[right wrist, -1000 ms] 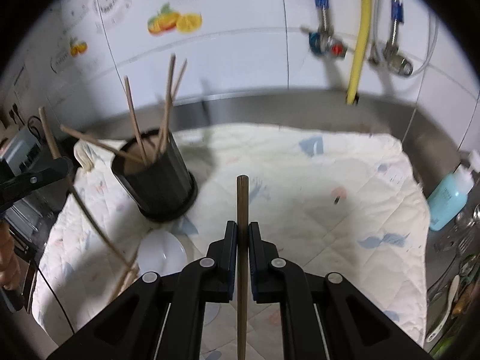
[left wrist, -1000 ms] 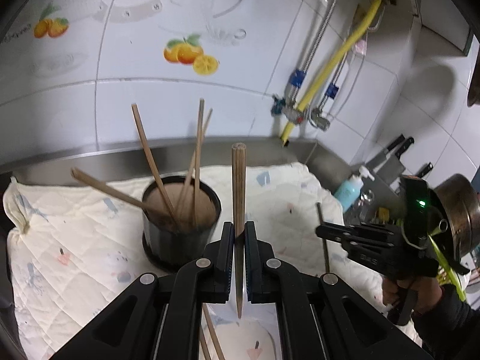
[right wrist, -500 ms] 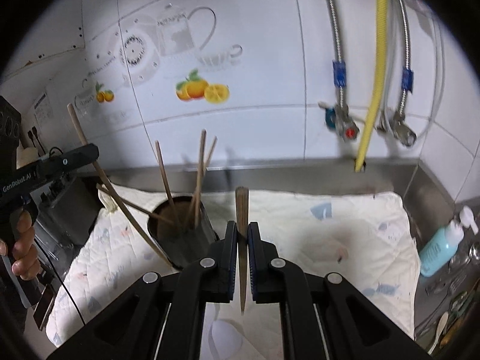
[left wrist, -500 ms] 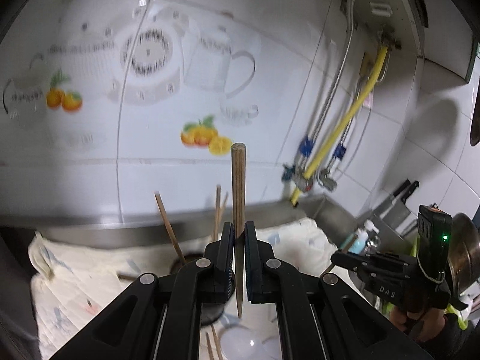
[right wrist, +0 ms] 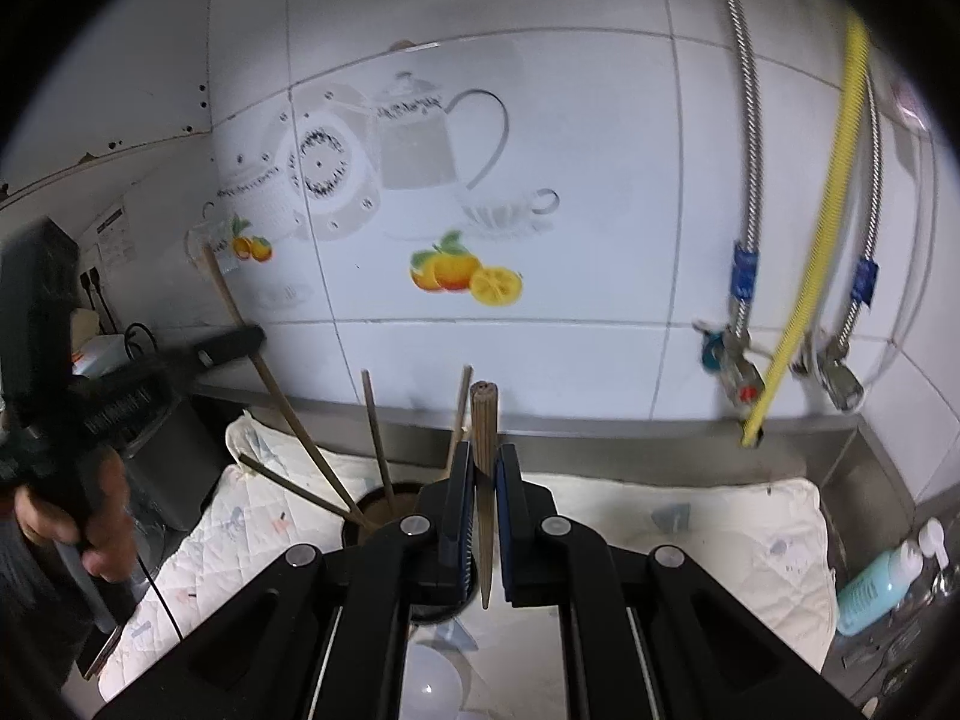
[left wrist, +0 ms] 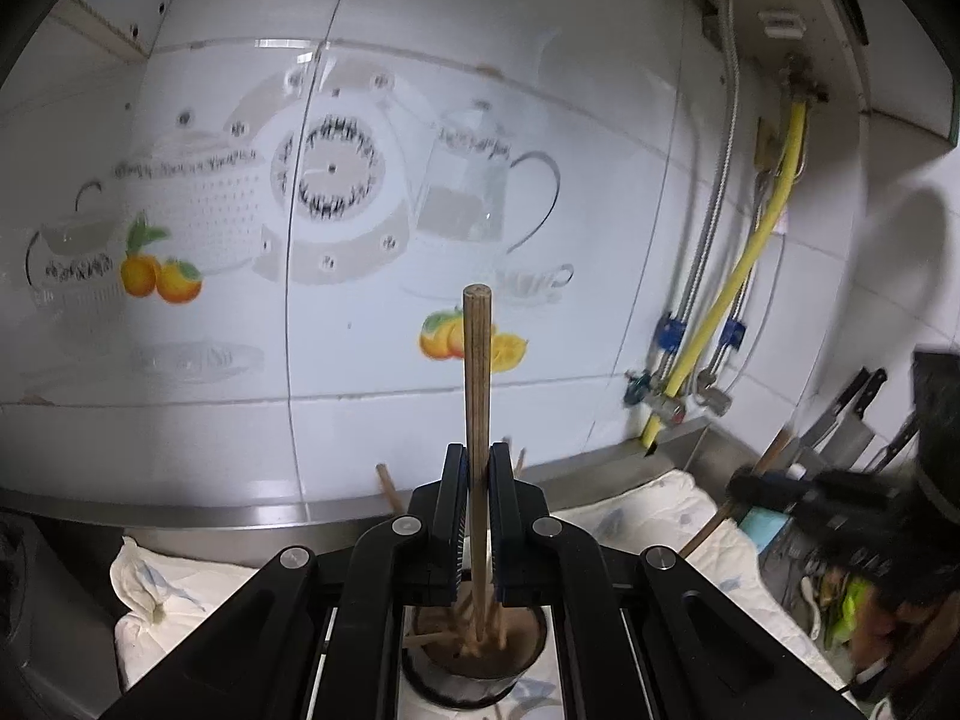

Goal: Organize utensils
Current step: 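Raise both held chopsticks upright over the black holder, then lower both chopsticks into the black holder and open both tools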

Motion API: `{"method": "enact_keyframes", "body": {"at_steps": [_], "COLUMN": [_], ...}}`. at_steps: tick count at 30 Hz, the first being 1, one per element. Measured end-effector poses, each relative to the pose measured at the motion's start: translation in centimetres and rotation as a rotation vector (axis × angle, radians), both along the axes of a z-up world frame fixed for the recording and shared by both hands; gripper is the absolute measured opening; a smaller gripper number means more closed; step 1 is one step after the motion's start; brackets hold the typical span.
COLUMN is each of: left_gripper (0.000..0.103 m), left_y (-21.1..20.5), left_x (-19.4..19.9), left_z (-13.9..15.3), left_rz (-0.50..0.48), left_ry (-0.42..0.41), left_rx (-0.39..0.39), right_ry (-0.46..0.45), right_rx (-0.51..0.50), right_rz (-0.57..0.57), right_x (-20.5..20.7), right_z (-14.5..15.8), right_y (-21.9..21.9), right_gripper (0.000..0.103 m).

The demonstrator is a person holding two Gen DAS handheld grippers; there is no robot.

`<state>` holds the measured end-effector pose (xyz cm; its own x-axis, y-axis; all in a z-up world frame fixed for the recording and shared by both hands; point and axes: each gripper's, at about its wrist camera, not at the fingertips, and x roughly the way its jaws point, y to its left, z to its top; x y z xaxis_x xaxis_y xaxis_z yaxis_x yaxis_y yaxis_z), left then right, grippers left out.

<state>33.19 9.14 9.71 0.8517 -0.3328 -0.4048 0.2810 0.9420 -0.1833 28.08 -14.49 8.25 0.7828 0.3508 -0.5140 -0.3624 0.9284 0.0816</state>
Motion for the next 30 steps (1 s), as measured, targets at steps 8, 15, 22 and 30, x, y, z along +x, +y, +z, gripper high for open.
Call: {"method": "enact_keyframes", "body": {"at_steps": [8, 15, 22, 30], "left_gripper": [0.006, 0.006, 0.007, 0.008], "left_y": [-0.1, 0.1, -0.5, -0.6], "left_x": [2.0, 2.9, 4.0, 4.8], "left_z": [-3.6, -5.8, -7.2, -7.7], "left_rz": [-0.002, -0.012, -0.015, -0.010], "left_ry": [0.081, 0.137, 0.190, 0.216], "left_rx": [0.017, 0.028, 0.043, 0.039], "right_ry": [-0.048, -0.091, -0.058, 0.047], "right_rx": [0.013, 0.034, 0.026, 0.009], "right_rz": [0.014, 0.044, 0.074, 0.067], "right_x": [0.5, 1.0, 2.4, 4.0], "right_z": [1.9, 3.5, 2.4, -1.5], "right_y": [1.3, 2.9, 4.8, 5.5], "right_gripper": [0.009, 0.009, 0.009, 0.009]}}
